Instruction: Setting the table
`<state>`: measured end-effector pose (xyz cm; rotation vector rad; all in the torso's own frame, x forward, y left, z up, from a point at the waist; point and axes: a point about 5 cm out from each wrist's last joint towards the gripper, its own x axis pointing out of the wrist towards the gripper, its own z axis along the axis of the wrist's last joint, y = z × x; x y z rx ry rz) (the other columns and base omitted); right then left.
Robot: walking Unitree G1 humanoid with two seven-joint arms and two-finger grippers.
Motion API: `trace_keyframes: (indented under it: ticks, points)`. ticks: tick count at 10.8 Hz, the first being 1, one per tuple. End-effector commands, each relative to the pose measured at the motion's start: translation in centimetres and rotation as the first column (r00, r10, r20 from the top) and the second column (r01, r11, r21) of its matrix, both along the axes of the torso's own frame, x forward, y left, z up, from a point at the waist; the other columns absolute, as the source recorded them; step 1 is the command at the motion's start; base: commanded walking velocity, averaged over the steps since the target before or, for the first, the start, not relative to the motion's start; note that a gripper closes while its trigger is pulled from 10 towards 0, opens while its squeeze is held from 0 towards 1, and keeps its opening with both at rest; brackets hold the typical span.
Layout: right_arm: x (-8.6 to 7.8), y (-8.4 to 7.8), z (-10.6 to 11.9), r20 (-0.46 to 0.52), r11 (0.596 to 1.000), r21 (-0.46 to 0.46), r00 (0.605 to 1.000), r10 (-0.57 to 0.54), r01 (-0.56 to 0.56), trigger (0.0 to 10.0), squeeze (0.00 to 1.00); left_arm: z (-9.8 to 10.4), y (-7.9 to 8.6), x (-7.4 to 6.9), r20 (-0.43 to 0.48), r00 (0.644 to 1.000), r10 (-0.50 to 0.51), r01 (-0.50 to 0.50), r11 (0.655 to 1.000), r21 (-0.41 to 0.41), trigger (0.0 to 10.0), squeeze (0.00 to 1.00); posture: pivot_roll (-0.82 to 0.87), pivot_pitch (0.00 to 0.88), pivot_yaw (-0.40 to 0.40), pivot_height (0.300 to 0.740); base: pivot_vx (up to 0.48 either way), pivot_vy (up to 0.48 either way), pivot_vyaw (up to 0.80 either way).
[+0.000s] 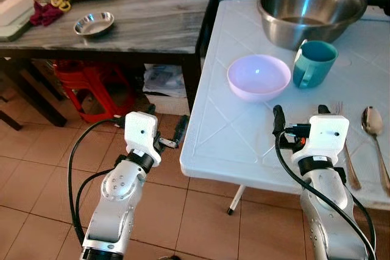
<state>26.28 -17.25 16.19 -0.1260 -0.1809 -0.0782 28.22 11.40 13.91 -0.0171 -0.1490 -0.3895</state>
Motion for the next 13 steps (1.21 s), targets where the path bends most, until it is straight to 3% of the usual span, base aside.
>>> trace_keyframes:
  ticks: [1,8,11,13]
  points:
    - [-0.1,0.4,-0.1,0.0,1.0,0.002,1.0,0.023,-0.023,10.0,0.0,-0.1,0.5,-0.2,0.002,1.0,0.011,-0.011,1.0,0.013,10.0,0.0,-0.14,0.156,0.128,0.74,0.311,0.0,0.0]
    - [0.2,0.7,-0.1,0.003,0.999,-0.009,0.999,0.047,-0.047,10.0,0.0,-0.2,0.5,-0.4,-0.005,1.0,-0.006,0.006,1.0,0.015,10.0,0.0,-0.13,0.15,0.124,0.74,0.312,0.0,0.0]
    - [0.2,1.0,-0.2,0.005,0.998,-0.018,0.998,0.061,-0.061,10.0,0.0,-0.3,0.7,-0.5,-0.001,1.0,-0.004,0.004,1.0,0.009,10.0,0.0,-0.13,0.146,0.122,0.74,0.0,0.0,0.0]
    - [0.3,1.8,0.3,0.015,0.991,-0.073,0.994,0.112,-0.11,10.0,0.0,-1.3,0.8,-1.1,-0.012,0.999,-0.044,0.044,0.998,0.038,10.0,0.0,-0.14,0.152,0.119,0.74,0.0,0.0,0.0]
